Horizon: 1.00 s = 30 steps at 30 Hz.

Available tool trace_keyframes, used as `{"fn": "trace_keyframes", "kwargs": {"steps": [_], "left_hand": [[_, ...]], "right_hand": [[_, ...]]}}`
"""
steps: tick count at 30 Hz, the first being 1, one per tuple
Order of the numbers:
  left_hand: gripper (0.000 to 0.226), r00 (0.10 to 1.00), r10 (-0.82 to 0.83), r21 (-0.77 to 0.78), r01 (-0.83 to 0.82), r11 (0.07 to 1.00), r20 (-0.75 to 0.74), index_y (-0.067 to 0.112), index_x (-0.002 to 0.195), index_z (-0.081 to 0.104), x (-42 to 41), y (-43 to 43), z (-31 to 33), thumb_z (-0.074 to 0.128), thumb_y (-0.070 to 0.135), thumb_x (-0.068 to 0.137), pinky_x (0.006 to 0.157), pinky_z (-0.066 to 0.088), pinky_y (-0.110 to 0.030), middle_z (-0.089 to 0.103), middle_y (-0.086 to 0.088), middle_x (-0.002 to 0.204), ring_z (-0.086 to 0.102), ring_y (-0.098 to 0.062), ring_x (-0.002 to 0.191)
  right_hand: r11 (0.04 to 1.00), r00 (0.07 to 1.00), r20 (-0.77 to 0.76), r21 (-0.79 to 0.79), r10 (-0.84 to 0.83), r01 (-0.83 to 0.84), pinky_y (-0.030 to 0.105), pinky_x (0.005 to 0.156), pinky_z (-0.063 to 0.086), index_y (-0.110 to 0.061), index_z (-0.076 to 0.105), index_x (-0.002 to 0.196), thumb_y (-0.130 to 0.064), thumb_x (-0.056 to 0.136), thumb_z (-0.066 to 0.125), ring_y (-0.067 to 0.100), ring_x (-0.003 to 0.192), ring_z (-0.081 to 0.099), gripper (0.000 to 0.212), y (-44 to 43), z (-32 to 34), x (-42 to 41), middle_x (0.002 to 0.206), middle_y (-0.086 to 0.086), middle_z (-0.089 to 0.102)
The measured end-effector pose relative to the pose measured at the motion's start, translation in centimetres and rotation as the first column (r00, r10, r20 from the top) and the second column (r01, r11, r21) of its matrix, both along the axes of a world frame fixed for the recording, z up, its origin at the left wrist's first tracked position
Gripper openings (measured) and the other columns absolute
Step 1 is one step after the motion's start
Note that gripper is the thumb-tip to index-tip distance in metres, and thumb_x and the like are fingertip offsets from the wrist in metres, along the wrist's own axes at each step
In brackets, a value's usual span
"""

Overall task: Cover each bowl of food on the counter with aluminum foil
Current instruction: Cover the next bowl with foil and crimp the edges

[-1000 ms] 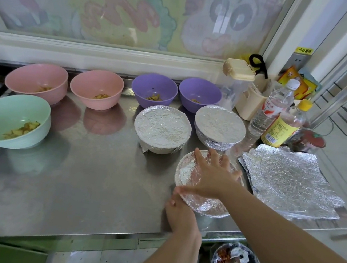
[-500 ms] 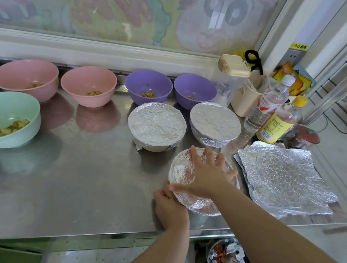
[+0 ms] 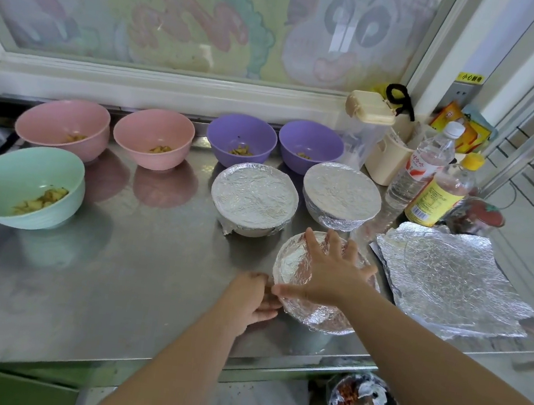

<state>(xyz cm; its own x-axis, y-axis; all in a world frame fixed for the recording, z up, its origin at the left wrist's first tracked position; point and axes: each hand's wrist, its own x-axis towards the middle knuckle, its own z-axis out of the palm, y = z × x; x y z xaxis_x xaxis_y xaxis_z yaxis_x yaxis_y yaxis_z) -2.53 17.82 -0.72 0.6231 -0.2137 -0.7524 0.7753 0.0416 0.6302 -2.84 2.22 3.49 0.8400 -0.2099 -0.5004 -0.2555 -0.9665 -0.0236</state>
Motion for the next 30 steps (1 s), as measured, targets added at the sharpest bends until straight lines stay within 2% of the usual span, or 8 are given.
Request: {"fn": "trace_keyframes", "kwargs": {"steps": [2,5,7,11,18,22,27,30], "left_hand": [[0.025,0.995,0.061,-0.189,-0.075,0.979,-0.080,0.005,0.113,0.059,-0.8,0.4,1.6,0.041,0.021,0.105,0.101,0.049,-0.050,0.068,-0.019,0.105,0.065,-0.036,0.106],[0.038,0.975,0.117,-0.401,-0.185,0.897,-0.188,0.013,0.110,0.059,-1.0,-0.1,3.4,0.031,0.039,0.107,0.115,0.033,-0.053,0.067,-0.016,0.116,0.056,-0.034,0.122],[0.049,0.978,0.089,-0.440,-0.166,0.882,-0.191,0.016,0.111,0.062,-0.6,-0.6,3.7,0.025,0.047,0.106,0.116,0.032,-0.051,0.067,-0.014,0.124,0.055,-0.032,0.126],[0.063,0.982,0.009,-0.496,-0.104,0.862,-0.191,0.013,0.139,0.054,0.1,-0.6,3.7,0.023,0.055,0.104,0.115,0.033,-0.052,0.062,-0.018,0.133,0.055,-0.035,0.127],[0.079,0.975,-0.159,-0.615,0.030,0.788,-0.157,0.010,0.145,0.047,1.3,-0.1,2.6,0.020,0.068,0.097,0.117,0.027,-0.057,0.057,-0.019,0.139,0.049,-0.038,0.133],[0.086,0.974,-0.201,-0.667,0.083,0.740,-0.101,0.021,0.153,0.035,1.5,0.1,0.9,0.033,0.077,0.087,0.120,0.016,-0.060,0.045,-0.015,0.151,0.045,-0.039,0.137],[0.082,0.970,-0.242,-0.651,0.165,0.741,-0.030,0.018,0.147,0.045,1.0,0.5,1.5,0.016,0.074,0.094,0.120,0.022,-0.055,0.054,-0.013,0.145,0.049,-0.032,0.135],[0.084,0.957,-0.288,-0.647,0.198,0.736,-0.035,0.015,0.148,0.044,1.5,0.8,2.2,0.015,0.074,0.094,0.120,0.022,-0.054,0.054,-0.014,0.144,0.055,-0.027,0.127]], "right_hand": [[1.000,1.000,0.005,0.006,-0.003,0.003,0.084,0.108,0.004,-0.043,-0.027,0.153,-0.103,0.050,0.048,0.044,0.151,-0.020,0.140,-0.1,-0.1,0.0,0.165,0.003,-0.029],[1.000,1.000,0.010,0.006,-0.004,0.004,0.084,0.107,0.004,-0.043,-0.026,0.153,-0.102,0.051,0.049,0.044,0.151,-0.020,0.140,0.0,-0.2,0.0,0.165,0.003,-0.029],[1.000,1.000,0.015,-0.001,-0.005,0.005,0.083,0.108,0.005,-0.043,-0.025,0.154,-0.102,0.051,0.050,0.044,0.151,-0.020,0.140,0.0,-0.2,-0.1,0.165,0.003,-0.028],[1.000,1.000,0.020,-0.016,-0.004,0.004,0.083,0.108,0.006,-0.043,-0.025,0.154,-0.102,0.051,0.050,0.044,0.151,-0.018,0.140,0.1,-0.2,-0.1,0.166,0.003,-0.028],[0.999,1.000,0.028,-0.035,0.000,0.001,0.084,0.107,0.006,-0.043,-0.025,0.153,-0.103,0.052,0.047,0.044,0.151,-0.018,0.138,0.1,-0.5,-0.1,0.166,0.003,-0.027],[0.999,0.999,0.032,-0.048,0.004,-0.003,0.083,0.108,0.008,-0.043,-0.024,0.154,-0.103,0.052,0.046,0.044,0.152,-0.016,0.137,0.0,-0.5,0.0,0.166,0.002,-0.025],[0.999,1.000,0.027,-0.034,-0.003,0.004,0.083,0.108,0.007,-0.043,-0.025,0.154,-0.104,0.047,0.046,0.045,0.151,-0.017,0.141,0.1,-0.5,0.0,0.166,0.003,-0.026],[0.999,1.000,0.023,-0.035,-0.010,0.011,0.084,0.107,0.007,-0.042,-0.026,0.153,-0.104,0.043,0.042,0.045,0.151,-0.017,0.143,0.2,-0.5,0.0,0.166,0.003,-0.026]]}}
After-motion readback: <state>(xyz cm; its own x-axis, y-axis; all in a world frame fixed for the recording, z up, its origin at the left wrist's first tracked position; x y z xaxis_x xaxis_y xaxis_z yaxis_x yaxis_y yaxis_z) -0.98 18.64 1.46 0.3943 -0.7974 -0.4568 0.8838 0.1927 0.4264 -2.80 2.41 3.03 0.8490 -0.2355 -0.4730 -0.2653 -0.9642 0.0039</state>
